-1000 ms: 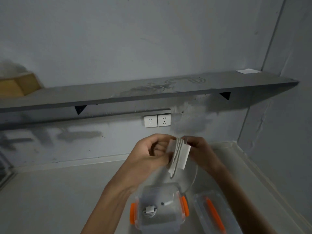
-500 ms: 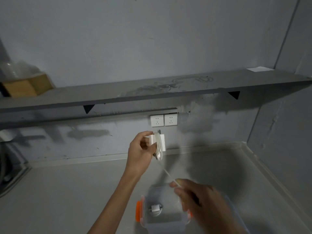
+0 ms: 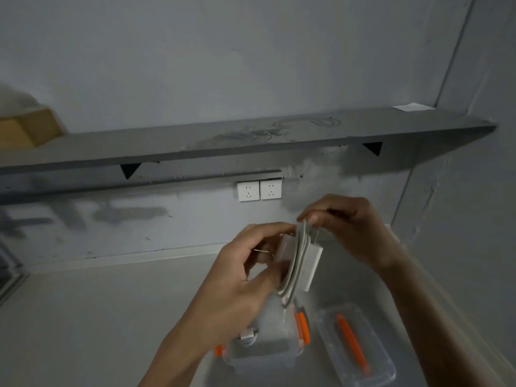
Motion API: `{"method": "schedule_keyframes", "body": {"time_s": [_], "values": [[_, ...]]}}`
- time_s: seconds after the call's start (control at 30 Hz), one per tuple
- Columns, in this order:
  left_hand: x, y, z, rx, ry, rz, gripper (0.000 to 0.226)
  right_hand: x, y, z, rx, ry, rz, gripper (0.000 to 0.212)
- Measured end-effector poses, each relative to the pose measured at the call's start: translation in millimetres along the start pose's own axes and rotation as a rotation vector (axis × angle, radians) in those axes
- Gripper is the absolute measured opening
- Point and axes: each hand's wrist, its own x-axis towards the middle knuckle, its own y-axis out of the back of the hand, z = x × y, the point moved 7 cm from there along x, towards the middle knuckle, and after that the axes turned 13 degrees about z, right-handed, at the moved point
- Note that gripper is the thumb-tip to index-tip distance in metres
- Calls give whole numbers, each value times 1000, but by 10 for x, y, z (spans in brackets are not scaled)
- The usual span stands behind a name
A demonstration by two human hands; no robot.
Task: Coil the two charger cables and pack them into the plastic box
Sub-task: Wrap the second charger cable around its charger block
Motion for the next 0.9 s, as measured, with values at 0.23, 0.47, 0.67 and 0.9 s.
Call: {"method": "schedule_keyframes", "body": {"time_s": [0.23, 0.47, 0.67, 0.9], "values": [[177, 194, -314, -250, 153, 229, 42, -456, -621, 354, 317, -393, 174, 25], [218, 450, -785, -300, 178, 491, 41, -617, -971, 343, 338, -531, 118, 39], [138, 588, -854, -345, 24, 590, 50, -666, -1183, 330, 584, -660, 21, 34], [21, 666, -843, -312, -147, 521, 41, -635, -1120, 154, 526, -583, 145, 42]]}}
